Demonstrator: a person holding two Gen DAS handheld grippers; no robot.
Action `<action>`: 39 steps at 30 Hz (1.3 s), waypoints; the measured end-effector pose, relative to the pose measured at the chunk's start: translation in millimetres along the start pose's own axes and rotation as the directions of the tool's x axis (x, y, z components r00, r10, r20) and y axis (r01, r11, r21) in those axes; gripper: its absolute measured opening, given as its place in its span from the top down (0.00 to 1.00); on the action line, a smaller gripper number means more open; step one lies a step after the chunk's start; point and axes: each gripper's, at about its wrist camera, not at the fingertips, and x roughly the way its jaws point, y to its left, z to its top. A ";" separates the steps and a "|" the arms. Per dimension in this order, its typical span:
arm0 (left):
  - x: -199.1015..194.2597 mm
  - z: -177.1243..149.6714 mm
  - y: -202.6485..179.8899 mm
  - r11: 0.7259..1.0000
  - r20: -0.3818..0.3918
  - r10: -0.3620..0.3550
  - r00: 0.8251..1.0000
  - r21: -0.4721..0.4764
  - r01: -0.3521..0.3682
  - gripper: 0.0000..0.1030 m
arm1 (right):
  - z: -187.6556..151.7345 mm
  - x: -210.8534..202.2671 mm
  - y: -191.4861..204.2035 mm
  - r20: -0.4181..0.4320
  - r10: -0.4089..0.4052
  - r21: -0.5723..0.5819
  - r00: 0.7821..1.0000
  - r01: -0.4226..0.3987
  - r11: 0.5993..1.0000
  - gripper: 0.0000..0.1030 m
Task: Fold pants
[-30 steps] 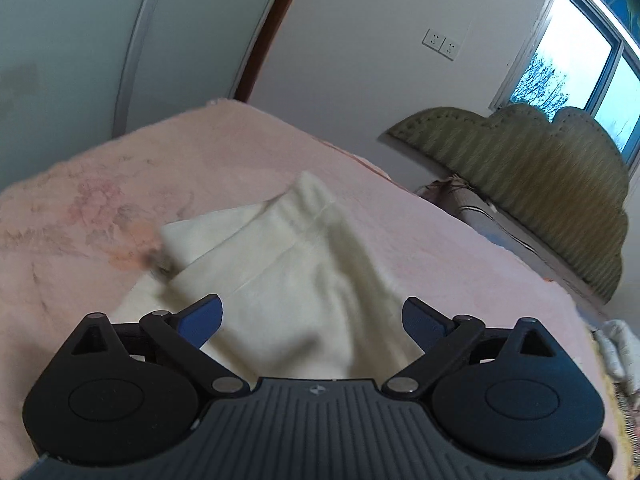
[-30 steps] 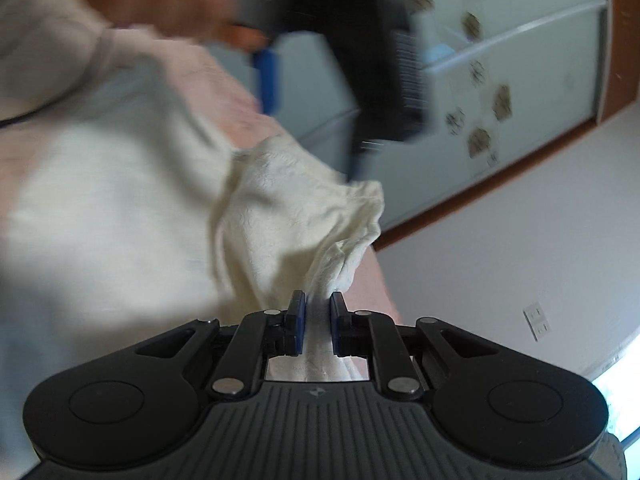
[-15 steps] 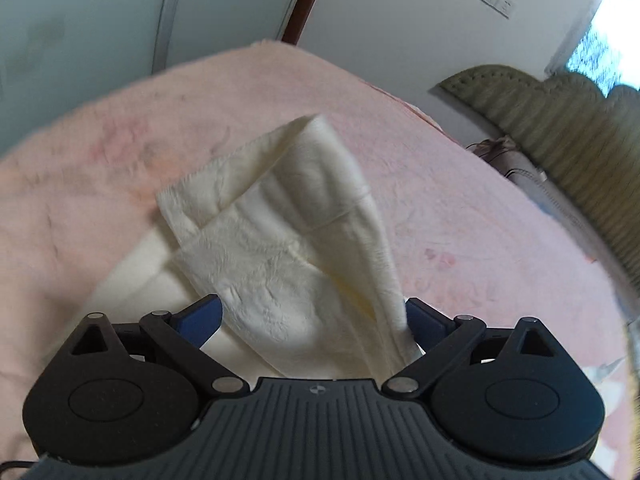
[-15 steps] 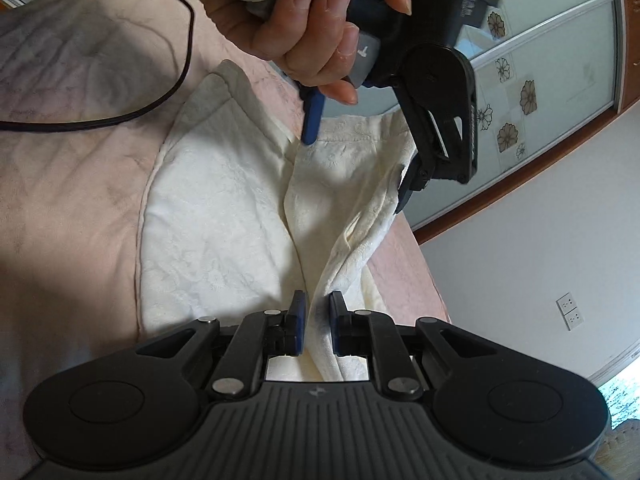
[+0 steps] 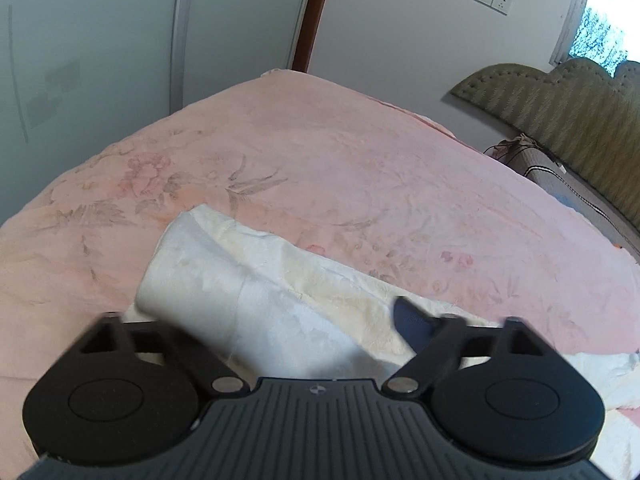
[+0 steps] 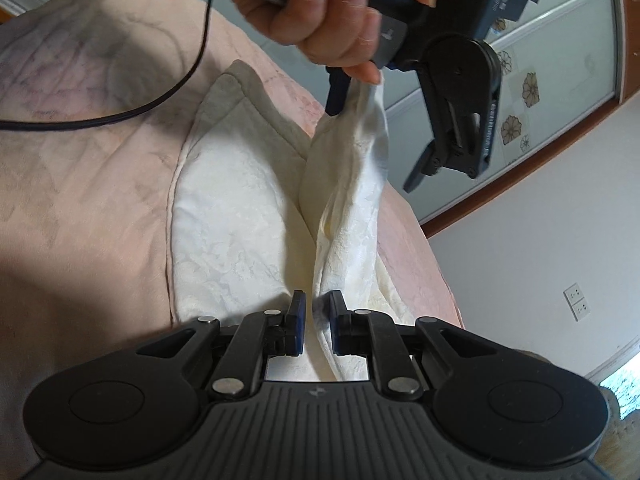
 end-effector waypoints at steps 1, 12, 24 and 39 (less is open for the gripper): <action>-1.2 -2.4 1.4 1.000 0.002 0.008 1.000 0.006 -0.008 0.46 | 0.4 -0.8 -0.5 0.000 -0.002 0.003 1.000 0.002 1.000 0.88; -13.2 -30.5 52.4 0.999 -0.001 -0.037 0.999 0.024 0.037 0.88 | 16.2 -30.1 -12.9 0.071 0.065 0.128 0.995 -0.074 0.989 0.90; -6.2 -38.3 72.0 0.993 -0.002 -0.116 0.993 -0.036 0.116 0.89 | -54.8 -24.6 -32.1 -0.226 -0.197 -0.030 0.954 0.195 0.980 0.40; -6.6 -44.6 84.0 0.994 -0.031 -0.089 0.996 0.063 0.091 0.88 | -67.7 -53.4 -37.1 -0.284 -0.085 0.118 0.955 0.122 0.985 0.96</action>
